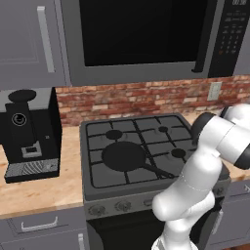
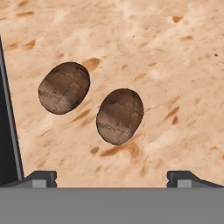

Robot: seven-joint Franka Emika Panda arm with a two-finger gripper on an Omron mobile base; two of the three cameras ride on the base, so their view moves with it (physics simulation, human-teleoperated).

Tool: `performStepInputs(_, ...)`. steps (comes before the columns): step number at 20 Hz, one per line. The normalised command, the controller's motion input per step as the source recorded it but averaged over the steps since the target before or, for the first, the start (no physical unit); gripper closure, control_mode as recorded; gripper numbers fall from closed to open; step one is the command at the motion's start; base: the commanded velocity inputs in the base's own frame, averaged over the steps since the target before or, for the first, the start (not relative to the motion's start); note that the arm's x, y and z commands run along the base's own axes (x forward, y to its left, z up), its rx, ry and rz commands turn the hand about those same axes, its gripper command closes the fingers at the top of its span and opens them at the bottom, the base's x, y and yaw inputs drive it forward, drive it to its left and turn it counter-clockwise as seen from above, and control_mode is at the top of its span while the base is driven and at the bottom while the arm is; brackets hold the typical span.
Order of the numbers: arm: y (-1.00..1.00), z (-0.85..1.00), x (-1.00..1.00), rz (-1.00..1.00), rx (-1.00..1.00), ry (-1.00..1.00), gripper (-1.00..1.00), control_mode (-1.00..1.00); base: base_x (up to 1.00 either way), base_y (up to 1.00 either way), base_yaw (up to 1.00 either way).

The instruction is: Put the potato and potato in the pan. Then turn on the front left burner and set the heat to medium.

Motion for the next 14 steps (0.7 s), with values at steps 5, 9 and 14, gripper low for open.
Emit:
performStepInputs(5,0.00,0.00,0.16,0.00,0.00,0.00,-1.00,-1.00,0.00,0.00,0.00)
performStepInputs(9,0.00,-0.01,0.17,0.00,0.00,0.00,-1.00,-1.00,0.00,0.00,0.00)
performStepInputs(14,-0.01,-0.17,0.04,0.00,0.00,0.01,-1.00,-1.00,0.00,0.00,0.00)
